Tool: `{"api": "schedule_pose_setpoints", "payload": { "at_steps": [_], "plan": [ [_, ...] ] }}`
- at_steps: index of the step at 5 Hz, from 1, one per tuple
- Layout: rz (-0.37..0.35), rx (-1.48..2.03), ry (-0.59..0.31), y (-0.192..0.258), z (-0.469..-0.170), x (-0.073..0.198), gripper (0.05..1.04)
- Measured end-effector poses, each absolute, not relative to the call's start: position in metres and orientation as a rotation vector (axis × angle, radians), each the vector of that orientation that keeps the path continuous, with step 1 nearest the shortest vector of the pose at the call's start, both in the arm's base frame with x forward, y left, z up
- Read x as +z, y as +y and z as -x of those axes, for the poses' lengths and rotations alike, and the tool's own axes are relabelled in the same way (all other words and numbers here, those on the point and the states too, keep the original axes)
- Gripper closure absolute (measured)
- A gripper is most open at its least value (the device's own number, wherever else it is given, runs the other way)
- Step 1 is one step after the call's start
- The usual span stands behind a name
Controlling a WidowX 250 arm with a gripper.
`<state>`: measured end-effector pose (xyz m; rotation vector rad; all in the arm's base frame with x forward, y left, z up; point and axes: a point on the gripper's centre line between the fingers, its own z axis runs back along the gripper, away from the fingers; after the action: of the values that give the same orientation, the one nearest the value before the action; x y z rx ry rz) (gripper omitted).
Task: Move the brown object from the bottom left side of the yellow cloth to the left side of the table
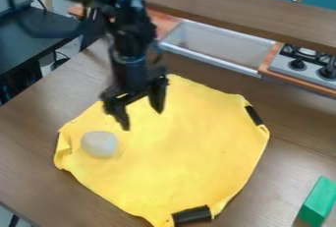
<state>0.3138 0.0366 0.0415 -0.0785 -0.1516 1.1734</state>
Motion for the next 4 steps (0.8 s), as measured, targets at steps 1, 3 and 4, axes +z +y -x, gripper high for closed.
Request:
{"api": "schedule_pose_setpoints", "payload": {
  "at_steps": [1, 3, 4],
  "plan": [
    [0.101, 1.182, -0.139, 0.057, -0.298, 0.033, 0.083],
    [0.135, 1.313, -0.19, 0.071, -0.273, 0.023, 0.083],
    [0.157, 1.424, -0.211, 0.074, -0.269, 0.024, 0.083]
  ]
}}
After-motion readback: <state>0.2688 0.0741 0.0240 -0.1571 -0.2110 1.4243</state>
